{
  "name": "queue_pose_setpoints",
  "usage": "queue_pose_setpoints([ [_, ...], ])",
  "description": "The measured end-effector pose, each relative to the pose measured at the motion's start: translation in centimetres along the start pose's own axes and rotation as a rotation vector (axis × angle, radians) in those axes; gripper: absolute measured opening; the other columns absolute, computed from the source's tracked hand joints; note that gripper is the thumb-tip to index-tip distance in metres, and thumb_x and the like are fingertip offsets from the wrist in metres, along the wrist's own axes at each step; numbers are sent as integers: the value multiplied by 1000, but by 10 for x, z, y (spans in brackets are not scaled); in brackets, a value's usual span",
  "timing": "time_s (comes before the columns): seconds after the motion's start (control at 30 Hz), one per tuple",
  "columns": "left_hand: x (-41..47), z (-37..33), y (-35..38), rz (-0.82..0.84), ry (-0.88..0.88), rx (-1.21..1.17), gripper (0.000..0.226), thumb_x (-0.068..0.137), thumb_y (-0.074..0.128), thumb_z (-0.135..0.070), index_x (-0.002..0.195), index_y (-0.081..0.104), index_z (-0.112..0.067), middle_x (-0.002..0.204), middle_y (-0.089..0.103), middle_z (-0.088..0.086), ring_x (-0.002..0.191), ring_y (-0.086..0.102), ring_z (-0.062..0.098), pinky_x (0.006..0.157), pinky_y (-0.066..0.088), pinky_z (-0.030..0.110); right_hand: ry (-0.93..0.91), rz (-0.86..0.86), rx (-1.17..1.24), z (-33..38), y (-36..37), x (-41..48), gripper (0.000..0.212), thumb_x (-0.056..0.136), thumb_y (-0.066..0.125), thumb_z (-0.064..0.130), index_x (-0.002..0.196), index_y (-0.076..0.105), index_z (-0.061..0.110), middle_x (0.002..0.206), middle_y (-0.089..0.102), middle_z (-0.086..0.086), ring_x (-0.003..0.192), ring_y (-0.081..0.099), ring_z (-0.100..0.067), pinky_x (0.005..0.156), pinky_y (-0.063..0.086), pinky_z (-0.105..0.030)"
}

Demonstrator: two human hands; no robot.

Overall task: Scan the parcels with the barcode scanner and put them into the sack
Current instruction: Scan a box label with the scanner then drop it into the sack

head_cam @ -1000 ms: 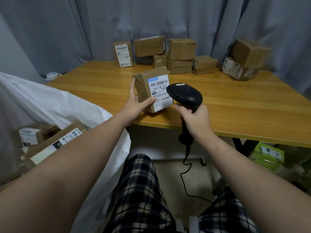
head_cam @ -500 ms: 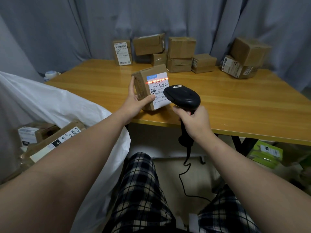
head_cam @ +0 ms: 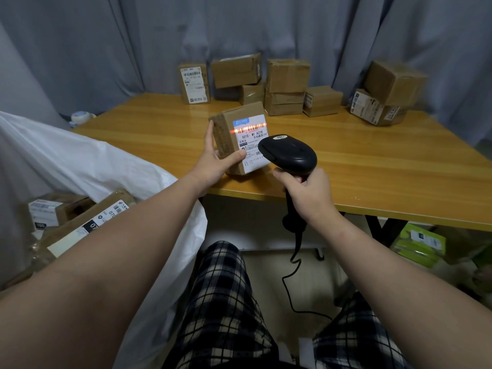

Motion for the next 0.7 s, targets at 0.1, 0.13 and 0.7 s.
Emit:
queue_pose_setpoints([
  [0.1,-1,0,1,-6,-3,5,108,84,73,-23,149,-11,-41,141,50,10,129,48,23,102,39,37,-18,-13,22,1,-1,-3,8,82,70,24,83,66,31,76,67,2,71,59,4,68,46,-15],
  [0.13,-1,-1,1,-9,-3,6,108,84,73,-23,149,-11,-41,141,50,10,130,48,23,103,38,37,-18,-17,22,0,-1,-5,4,81,70,25,83,67,27,74,67,-2,69,59,1,66,46,-17],
  [0.7,-2,-2,1,-25,-19,8,108,83,73,-27,149,-12,-40,142,50,8,128,51,22,107,37,40,-57,-20,59,-9,0,-18,39,80,69,24,85,61,-14,82,60,-38,76,55,-37,63,47,-36],
])
Point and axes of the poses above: each hand's wrist, its own x-axis towards the middle knuckle, its own y-axis out of the palm, z = x × y, the point moved 2 cm from there along x, towards the middle knuckle
